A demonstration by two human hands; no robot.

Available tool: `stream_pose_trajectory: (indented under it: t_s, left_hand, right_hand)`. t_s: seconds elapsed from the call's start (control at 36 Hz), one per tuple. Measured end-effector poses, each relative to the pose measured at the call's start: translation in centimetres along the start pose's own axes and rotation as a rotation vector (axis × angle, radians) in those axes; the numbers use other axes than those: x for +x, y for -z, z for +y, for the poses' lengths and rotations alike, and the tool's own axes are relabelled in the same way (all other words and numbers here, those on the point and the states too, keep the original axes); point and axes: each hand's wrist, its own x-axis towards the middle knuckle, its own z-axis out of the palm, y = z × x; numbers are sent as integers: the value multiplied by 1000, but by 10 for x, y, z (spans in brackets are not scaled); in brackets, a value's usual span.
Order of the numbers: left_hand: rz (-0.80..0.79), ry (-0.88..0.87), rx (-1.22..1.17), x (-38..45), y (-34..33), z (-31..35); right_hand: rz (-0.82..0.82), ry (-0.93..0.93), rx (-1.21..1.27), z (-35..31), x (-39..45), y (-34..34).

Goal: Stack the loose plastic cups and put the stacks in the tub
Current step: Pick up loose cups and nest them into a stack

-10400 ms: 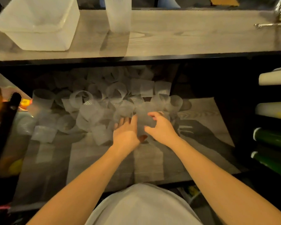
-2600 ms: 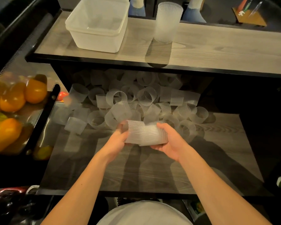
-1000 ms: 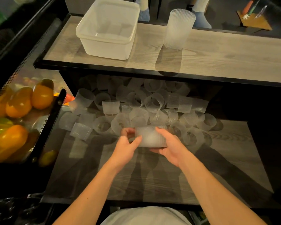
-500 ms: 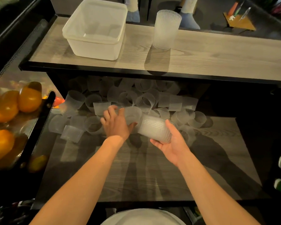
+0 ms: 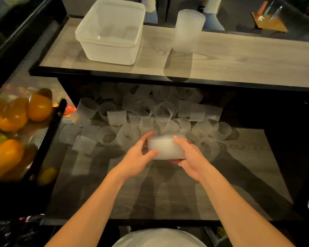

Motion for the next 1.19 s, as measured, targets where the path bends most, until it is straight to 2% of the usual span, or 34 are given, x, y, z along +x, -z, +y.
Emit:
stream_pose_trajectory:
  t_s: [0.03, 0.08, 0.14, 0.17, 0.22, 0.31, 0.39, 0.47, 0.56, 0.69, 0.75, 0.86, 0.97, 1.03, 1.06, 1.11, 1.19]
  left_hand:
    - [72, -2, -3, -1, 0, -2]
    - [366, 59, 88, 3, 7, -10]
    - [594, 199, 444, 14, 21, -18]
    - [607, 276, 646, 19, 28, -23]
    - [511, 337, 912, 26, 39, -35]
    - [465, 213, 1019, 25, 46, -42]
    - [452, 22, 962, 15, 49, -37]
    - [273, -99, 803, 2, 48, -20]
    - [131, -78, 590, -8, 43, -8]
    - [125, 27, 5, -7, 31, -11]
    - [108, 26, -95, -4, 18, -12]
    - [1, 94, -142, 1, -21, -14]
    - [-82, 224, -176, 8, -58, -21]
    - [-40, 299, -227, 14, -74, -24]
    - [32, 332, -219, 19, -82, -27]
    - [136, 336, -118, 30, -100, -33]
    - [51, 201, 151, 50, -126, -35]
  right_hand:
    - [5, 5, -5, 0, -1, -3]
    - [38, 11, -15, -1, -1, -8]
    - [73, 16, -16, -1, 0, -11]
    - [79, 14, -2, -1, 0, -12]
    - [85, 5, 38, 0, 0, -14]
    - [88, -3, 91, 2, 0, -14]
    - [74, -1, 182, 0, 1, -12]
    - [66, 15, 164, -2, 3, -10]
    - [99, 0, 64, 0, 4, -7]
    - [52, -93, 81, 6, -1, 1]
    - [17, -112, 95, 8, -6, 5]
    - [-1, -115, 54, 18, -13, 16]
    - [175, -124, 82, 30, -16, 45]
    - [287, -138, 112, 33, -23, 63]
    - [334, -141, 139, 34, -26, 72]
    - [408, -129, 220, 39, -34, 90]
    - [457, -92, 302, 40, -47, 113]
